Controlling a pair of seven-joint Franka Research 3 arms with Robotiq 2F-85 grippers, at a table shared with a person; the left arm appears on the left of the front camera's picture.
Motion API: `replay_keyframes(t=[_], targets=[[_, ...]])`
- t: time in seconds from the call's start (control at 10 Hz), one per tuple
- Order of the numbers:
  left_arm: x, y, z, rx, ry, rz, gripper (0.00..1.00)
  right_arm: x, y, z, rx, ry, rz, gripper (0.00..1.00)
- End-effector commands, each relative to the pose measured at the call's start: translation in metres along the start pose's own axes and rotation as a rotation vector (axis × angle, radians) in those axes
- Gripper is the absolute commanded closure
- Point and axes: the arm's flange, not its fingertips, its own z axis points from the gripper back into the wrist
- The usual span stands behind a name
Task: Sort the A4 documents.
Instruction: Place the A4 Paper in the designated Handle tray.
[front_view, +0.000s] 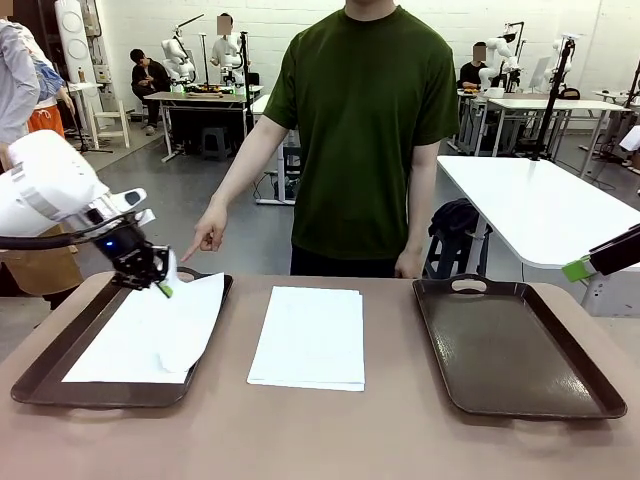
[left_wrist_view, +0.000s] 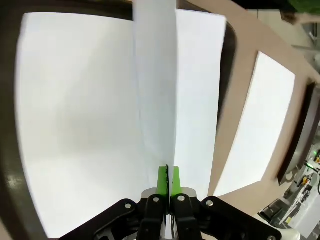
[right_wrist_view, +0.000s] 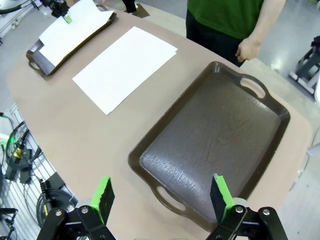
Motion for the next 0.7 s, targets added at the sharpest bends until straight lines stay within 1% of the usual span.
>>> replay_keyframes(t=[0.0, 0.4, 0.6], targets=[[0.0041, -0.0204, -0.0003, 0.041, 0.029, -0.028, 0.99, -0.0001, -0.0004, -0.0019, 0.018, -0.006, -0.001, 0.00], [0.0000, -0.0288, 0.0060, 0.196, 0.085, -0.016, 0.99, -0.0001, -0.0004, -0.0019, 0.018, -0.006, -0.001, 0.00], [0.0044, -0.0266, 0.0083, 0.241, 0.101, -0.020, 0.99, -0.0001, -0.0004, -0.0019, 0.018, -0.006, -0.001, 0.00]])
